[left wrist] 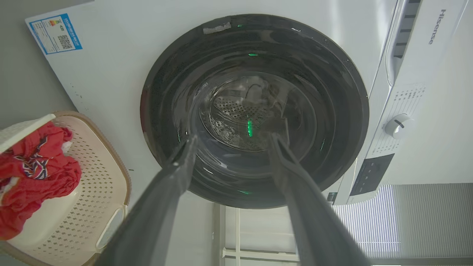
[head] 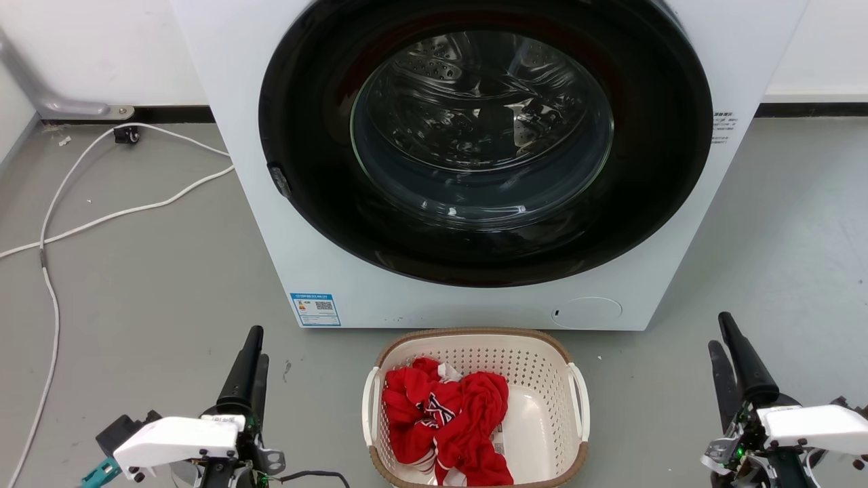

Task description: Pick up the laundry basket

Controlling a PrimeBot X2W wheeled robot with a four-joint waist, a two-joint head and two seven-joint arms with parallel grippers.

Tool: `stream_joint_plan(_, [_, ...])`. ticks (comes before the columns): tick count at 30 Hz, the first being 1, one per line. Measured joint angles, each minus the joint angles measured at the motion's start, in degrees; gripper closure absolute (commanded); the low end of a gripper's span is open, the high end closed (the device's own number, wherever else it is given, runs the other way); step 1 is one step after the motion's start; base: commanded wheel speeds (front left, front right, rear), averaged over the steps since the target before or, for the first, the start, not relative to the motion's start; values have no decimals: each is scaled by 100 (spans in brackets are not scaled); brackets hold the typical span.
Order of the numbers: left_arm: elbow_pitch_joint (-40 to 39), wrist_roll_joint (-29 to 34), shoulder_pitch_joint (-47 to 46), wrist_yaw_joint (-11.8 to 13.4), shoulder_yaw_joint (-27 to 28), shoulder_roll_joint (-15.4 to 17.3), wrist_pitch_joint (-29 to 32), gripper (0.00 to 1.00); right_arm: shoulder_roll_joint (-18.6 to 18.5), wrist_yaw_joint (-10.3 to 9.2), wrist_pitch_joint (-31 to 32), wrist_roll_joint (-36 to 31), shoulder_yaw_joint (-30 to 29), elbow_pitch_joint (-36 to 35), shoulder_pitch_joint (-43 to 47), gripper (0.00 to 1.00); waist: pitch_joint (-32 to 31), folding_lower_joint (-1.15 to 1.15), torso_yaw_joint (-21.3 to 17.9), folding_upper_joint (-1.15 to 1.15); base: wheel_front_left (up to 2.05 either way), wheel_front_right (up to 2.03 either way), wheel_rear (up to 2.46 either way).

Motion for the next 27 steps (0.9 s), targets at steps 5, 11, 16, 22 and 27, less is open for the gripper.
stream_joint_plan(5, [-80, 610, -10, 0, -74, 7, -124, 0, -21, 0, -132, -706, 10, -134, 9, 0, -3, 0, 8, 0, 0, 0, 0])
stream_joint_plan(11, [-166, 1368, -14, 0, -179, 0, -275, 0, -23, 0, -276, -1655, 35, -274, 90, 0, -9, 0, 19, 0, 0, 0, 0])
stream_joint_plan(16, [-224, 2004, -22, 0, -254, -3, -388, 0, -24, 0, -390, -2440, 87, -381, 130, 0, -12, 0, 27, 0, 0, 0, 0])
stream_joint_plan(22, [-278, 2770, -65, 0, -296, -4, -512, 0, -26, 0, -442, -3287, 169, -510, 163, 0, -17, 0, 28, 0, 0, 0, 0])
stream_joint_plan(27, [-278, 3383, -67, 23, -377, -5, -614, 0, -33, 0, -444, -3855, 227, -608, 231, 0, -26, 0, 27, 0, 0, 0, 0])
